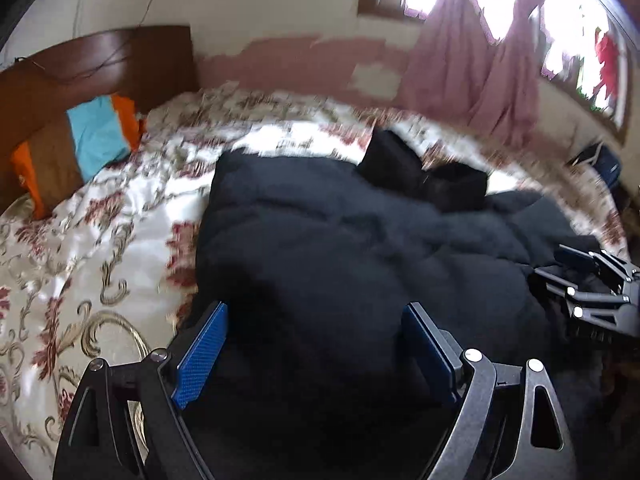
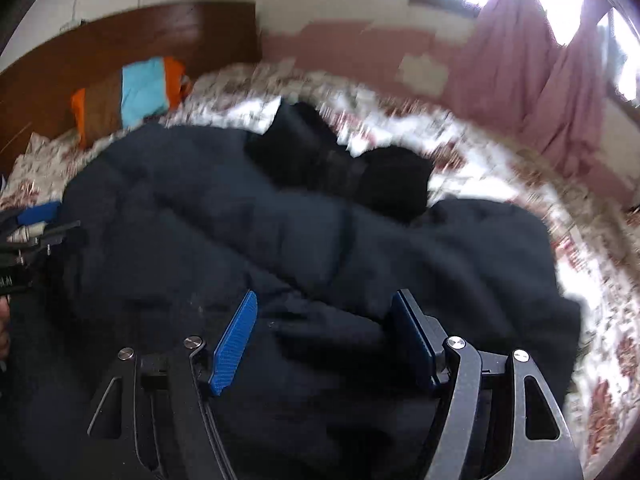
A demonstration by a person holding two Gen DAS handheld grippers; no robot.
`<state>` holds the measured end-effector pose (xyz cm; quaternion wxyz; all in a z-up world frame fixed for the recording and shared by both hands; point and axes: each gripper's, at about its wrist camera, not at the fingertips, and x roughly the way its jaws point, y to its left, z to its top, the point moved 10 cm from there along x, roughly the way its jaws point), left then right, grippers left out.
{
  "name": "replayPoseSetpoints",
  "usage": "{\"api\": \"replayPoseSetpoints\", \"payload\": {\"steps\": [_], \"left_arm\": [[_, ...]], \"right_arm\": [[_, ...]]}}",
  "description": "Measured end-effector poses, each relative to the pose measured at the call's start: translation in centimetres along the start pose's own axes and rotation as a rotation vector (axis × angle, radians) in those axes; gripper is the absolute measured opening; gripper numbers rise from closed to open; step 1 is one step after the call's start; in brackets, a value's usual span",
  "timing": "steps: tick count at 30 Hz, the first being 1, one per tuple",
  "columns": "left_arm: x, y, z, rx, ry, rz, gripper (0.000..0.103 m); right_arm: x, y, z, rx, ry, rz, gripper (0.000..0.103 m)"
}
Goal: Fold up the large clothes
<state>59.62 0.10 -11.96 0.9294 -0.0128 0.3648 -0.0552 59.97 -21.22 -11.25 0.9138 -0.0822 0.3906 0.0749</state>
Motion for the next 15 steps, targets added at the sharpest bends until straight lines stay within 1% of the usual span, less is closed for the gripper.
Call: {"api": "replayPoseSetpoints", "payload": {"steps": [2,5,7,10,15], "left_arm": [[0.5,0.0,-0.3,0.022,0.013,0.023,0.087],[1.1,-0.2,-0.9,0.102,0.027,0.087,0.087],[1.5,-0.5,-1.3,0.148,0.037,0.126,0.088],[2.1,-0.5,-1.5,0.172,0.047,0.150,0.088],[2.5,-0.5,-2.0,0.194,0.056,0.163,0.091]], "right_arm": [[1.2,-0.3,-1.1,0.020,0.032,0.025,0.065],[2.2,-0.1,-2.1,0.038,0.061,0.050,0.065],[2.7,-0.3,-2.5,0.032,0.079,0.050,0.065],[3.2,0.3,-3.4,0.004,0.096,0.026,0.065],[3.7,0.7,-3.7,-0.011,0.106,0.004,0.065]]}}
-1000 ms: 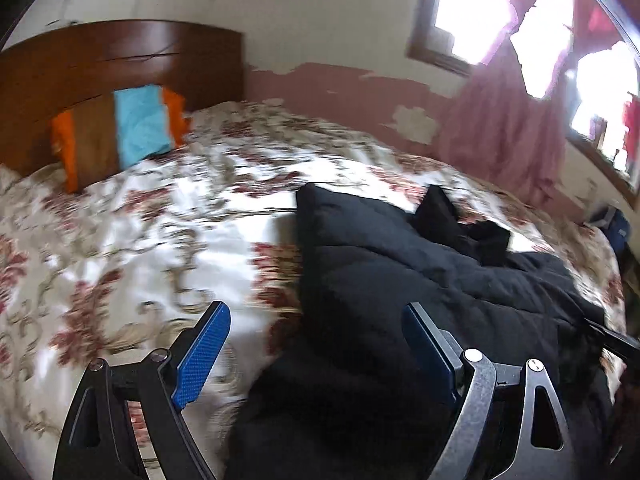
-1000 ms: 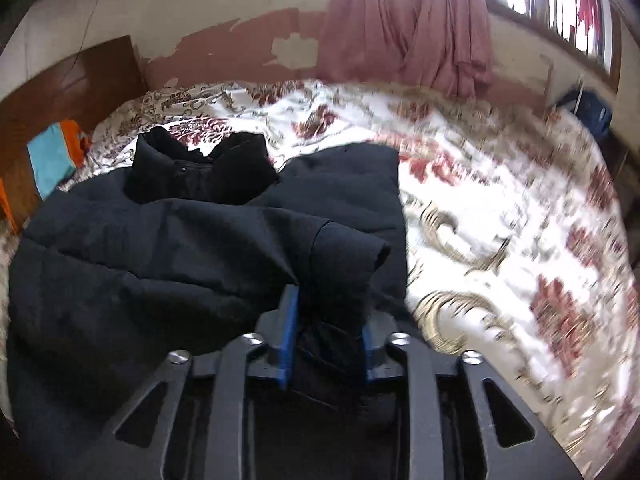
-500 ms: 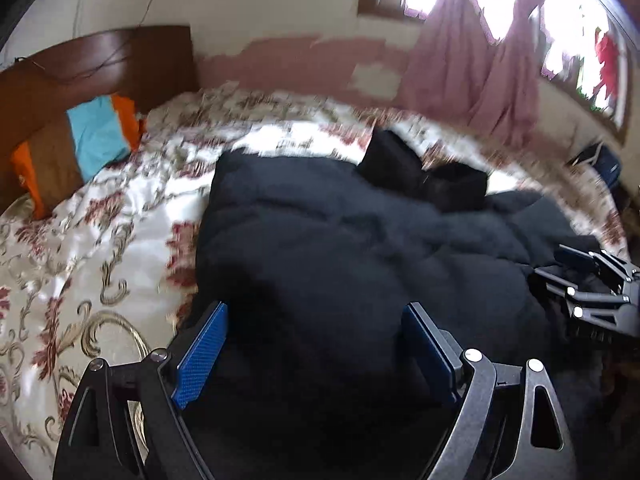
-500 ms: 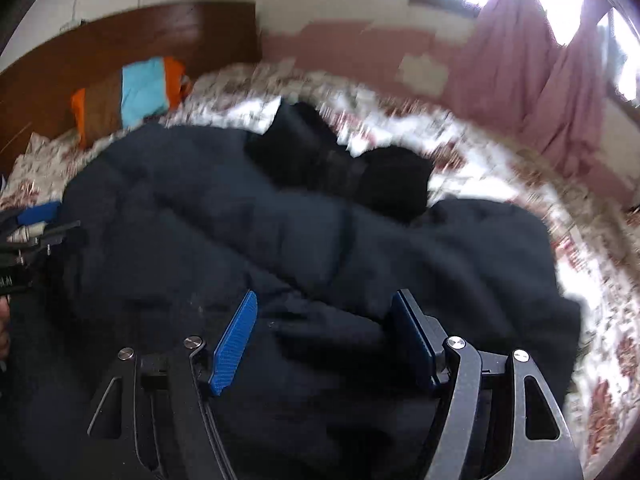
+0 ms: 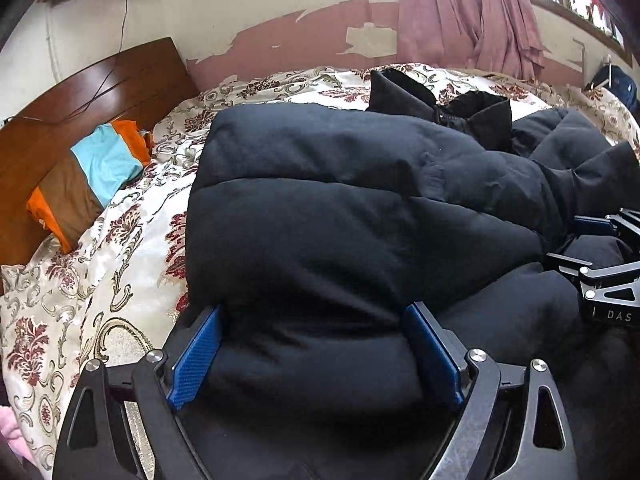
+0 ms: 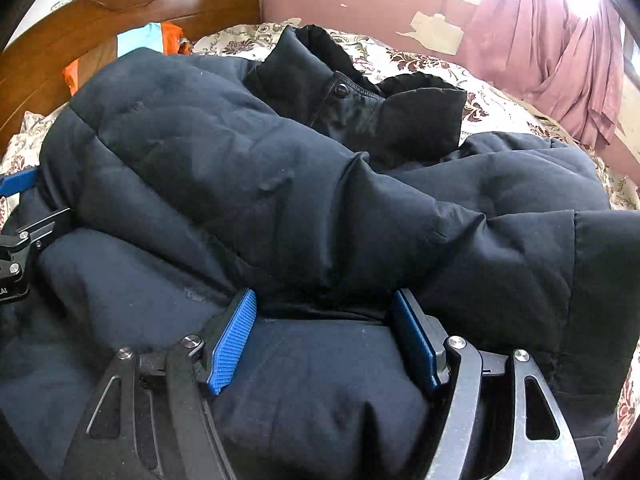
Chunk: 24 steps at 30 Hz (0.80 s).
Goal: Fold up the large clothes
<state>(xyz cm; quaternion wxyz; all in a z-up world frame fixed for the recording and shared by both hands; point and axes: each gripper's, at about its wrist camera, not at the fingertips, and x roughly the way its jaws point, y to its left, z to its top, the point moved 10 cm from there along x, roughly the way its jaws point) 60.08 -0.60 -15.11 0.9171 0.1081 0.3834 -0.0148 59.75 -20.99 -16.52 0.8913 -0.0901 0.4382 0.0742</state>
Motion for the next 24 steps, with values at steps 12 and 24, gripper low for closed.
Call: {"api": "replayPoseSetpoints", "payload": {"steps": [12,24], "left_arm": [[-4.4,0.5,0.8,-0.194,-0.020,-0.237,0.093],[-10.3,2.3,1.1,-0.170,-0.134,-0.212,0.096]], "right_arm": [[-7.6,-0.8,-0.2,0.039,-0.089,-0.037,0.085],[-16.8,-0.7,-0.1,0.035,-0.110,-0.056,0.090]]}}
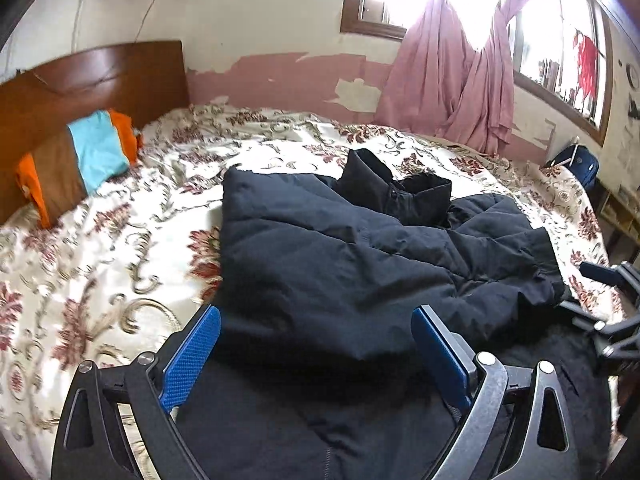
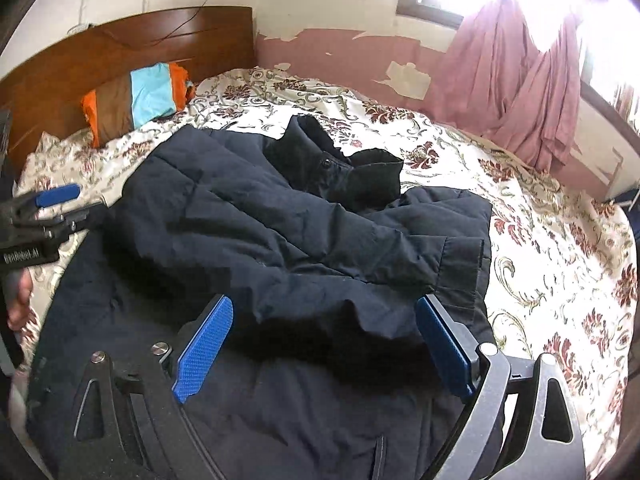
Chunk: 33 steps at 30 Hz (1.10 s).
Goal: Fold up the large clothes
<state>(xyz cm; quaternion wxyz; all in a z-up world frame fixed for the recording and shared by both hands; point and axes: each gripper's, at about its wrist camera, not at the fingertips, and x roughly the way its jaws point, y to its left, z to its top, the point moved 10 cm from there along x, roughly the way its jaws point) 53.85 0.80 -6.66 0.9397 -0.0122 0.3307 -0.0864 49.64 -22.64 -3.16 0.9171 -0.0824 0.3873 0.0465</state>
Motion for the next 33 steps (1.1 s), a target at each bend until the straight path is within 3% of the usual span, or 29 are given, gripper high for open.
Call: {"api": "replayPoseSetpoints", "payload": {"steps": [5,10,16,20,25,28,31,32,33], "left_arm": [[-0.5,0.8,1.3,-0.036,-0.027,-0.026,0.096],[2.7,-0.2,6.4,0.019,-0.036,0.008,0.097],[9.1,-2.4,13.3,0.086,-0.081,0.060,0.097],[13.9,-3.8,15.1,0.115,-0.063,0.104,0.097],[20.5,-4.6,15.4,0.057,-0.019,0.099,0.097],[23.4,-4.6,15.3,0.036,-0.001,0.117,0.096],[24.9,-4.6,16.0,0.023,-0.033,0.141,0.096],[25.1,-4.8,16.3,0.019,-0.044,0.141,0.096],[25.3,-5.1,16.5,0.019,-0.055,0.125,0.092]], "right_arm": [[1.0,-1.6,2.6,0.087,0.015,0.044,0.090],[5.5,-4.8,5.8,0.204,-0.004,0.037,0.090],[13.8,-8.0,10.0,0.323,-0.054,-0.009,0.090],[19.0,-9.2,12.6,0.395,-0.093,-0.039,0.090],[24.2,-9.6,13.8,0.453,-0.131,-0.035,0.088],[27.2,-9.7,13.2,0.457,-0.090,-0.035,0.070],[28.0,-9.8,12.9,0.473,-0.082,-0.027,0.042],[27.8,-9.9,12.9,0.485,-0.100,-0.014,0.037],[27.7,-9.8,13.0,0.484,-0.110,-0.001,0.025]]}}
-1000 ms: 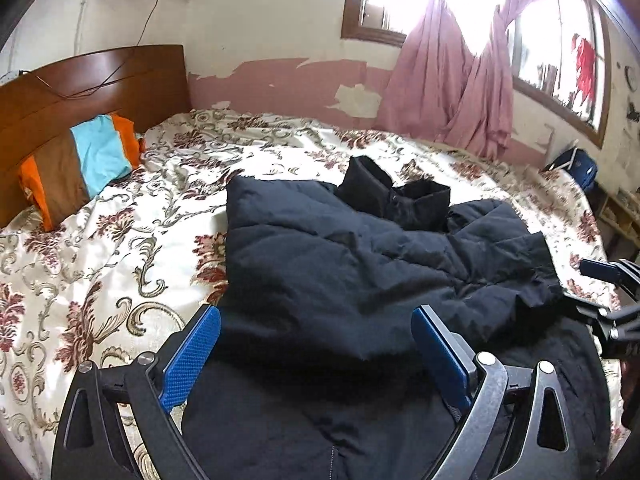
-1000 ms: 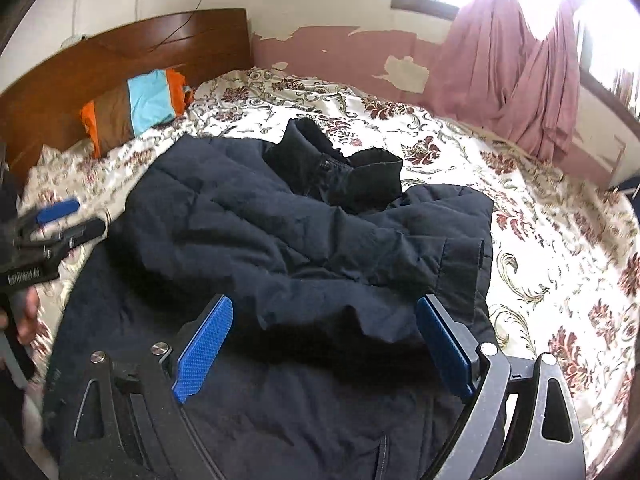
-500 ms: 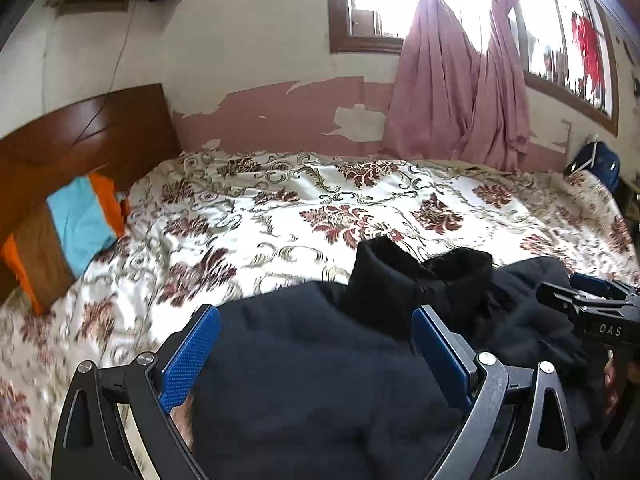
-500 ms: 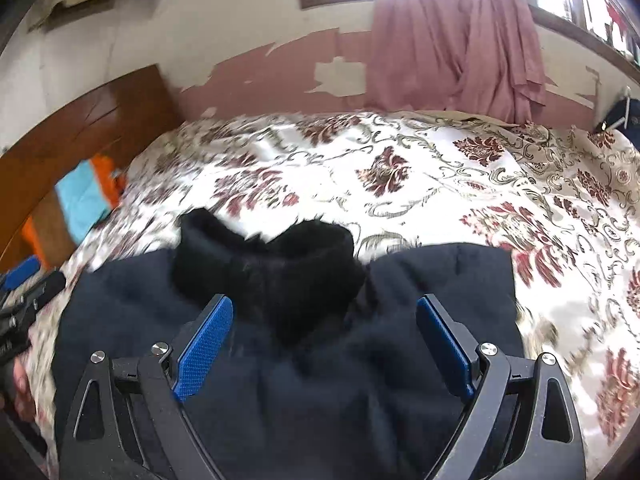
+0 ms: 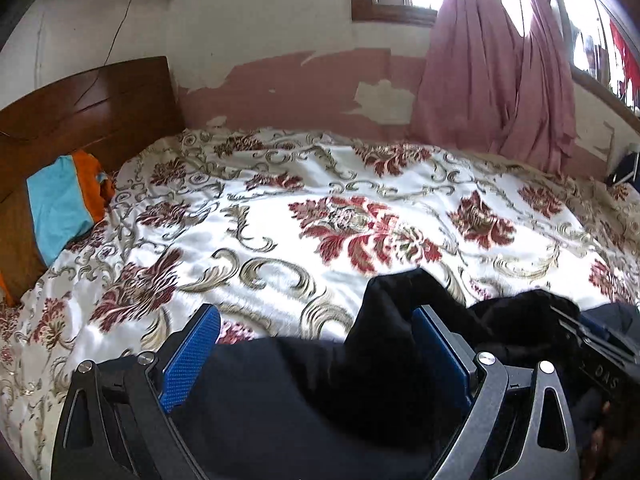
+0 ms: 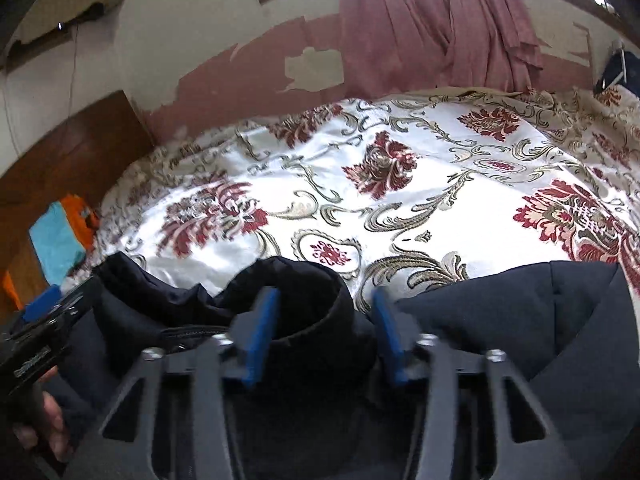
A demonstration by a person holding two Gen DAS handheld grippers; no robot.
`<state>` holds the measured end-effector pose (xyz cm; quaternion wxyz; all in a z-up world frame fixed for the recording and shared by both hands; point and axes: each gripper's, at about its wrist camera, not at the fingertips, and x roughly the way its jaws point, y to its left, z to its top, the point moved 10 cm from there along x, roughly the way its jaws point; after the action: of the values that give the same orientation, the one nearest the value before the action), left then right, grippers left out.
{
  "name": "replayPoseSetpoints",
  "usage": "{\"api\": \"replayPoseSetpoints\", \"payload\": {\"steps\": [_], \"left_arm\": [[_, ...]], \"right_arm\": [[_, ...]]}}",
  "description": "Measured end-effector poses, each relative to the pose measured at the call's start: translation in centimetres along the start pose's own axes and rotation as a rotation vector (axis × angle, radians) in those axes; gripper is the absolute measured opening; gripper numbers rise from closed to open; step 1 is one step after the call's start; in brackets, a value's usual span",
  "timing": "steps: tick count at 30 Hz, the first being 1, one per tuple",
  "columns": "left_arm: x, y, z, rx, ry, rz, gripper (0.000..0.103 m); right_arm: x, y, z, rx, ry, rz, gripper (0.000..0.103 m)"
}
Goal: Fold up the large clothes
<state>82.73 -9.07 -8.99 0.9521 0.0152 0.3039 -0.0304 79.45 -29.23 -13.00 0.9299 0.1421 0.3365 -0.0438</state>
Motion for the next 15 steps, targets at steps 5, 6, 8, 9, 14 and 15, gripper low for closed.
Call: {"api": "replayPoseSetpoints", "payload": {"steps": [5,6,8,9,14,15], "left_arm": [[0.3,-1.9,-1.0,0.032,0.042,-0.115,0.010],[0.0,-1.8,-1.0,0.023,0.037,-0.124,0.009],[-1.0,-1.1,-1.2,-0.007,0.038,-0.151,0.006],[-1.7,-0.7,-1.4,-0.019,0.041,-0.169,0.006],[-3.9,0.8,-4.1,0.009,0.103,-0.194,0.005],[-4.1,0.9,-4.9,0.023,0.123,-0.192,0.005]], "right_arm": [[-1.8,-0.2,-0.6,-0.055,0.016,0.008,0.008],[-2.4,-0.4,-0.8,-0.066,0.020,0.007,0.008],[-4.1,-0.7,-1.4,-0.098,0.033,0.011,0.005],[-4.8,-0.9,-1.5,-0.113,0.035,0.003,0.004],[-6.8,-2.8,-3.1,-0.154,0.134,0.000,0.003],[-6.8,-3.2,-3.8,-0.161,0.161,0.002,0.003]]}}
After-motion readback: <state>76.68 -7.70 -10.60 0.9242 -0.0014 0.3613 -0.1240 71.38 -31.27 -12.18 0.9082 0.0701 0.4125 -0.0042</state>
